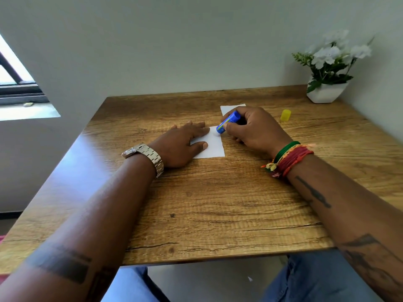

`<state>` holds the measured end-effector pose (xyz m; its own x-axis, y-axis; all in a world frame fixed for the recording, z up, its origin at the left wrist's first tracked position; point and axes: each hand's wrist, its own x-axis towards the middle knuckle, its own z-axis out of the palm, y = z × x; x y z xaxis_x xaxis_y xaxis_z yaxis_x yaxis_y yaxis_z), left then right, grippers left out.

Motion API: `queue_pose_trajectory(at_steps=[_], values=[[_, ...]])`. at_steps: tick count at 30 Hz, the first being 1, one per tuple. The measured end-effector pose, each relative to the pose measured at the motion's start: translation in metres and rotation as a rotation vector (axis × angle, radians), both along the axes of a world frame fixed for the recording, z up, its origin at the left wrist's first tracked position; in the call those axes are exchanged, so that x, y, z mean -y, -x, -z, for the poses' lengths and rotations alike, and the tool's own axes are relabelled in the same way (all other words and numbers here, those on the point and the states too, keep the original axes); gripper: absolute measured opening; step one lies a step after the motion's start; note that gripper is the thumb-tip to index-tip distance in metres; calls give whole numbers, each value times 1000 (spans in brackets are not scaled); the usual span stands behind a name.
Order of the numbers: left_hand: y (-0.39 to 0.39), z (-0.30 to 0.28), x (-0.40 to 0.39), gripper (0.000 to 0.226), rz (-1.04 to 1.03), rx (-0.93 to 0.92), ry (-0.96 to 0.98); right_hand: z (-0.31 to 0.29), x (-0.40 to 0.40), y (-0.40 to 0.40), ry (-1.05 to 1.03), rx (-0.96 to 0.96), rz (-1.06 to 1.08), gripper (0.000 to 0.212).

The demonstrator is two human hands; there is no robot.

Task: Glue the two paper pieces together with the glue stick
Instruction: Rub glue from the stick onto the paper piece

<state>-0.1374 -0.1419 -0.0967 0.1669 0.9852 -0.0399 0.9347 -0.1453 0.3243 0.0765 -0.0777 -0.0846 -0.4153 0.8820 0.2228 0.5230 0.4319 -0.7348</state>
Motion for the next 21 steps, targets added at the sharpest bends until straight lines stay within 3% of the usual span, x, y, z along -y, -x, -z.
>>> queue_pose_trajectory(at_steps=[21], values=[[0, -1, 1, 54, -23, 23, -6, 0, -1, -10, 89, 22, -158, 19]])
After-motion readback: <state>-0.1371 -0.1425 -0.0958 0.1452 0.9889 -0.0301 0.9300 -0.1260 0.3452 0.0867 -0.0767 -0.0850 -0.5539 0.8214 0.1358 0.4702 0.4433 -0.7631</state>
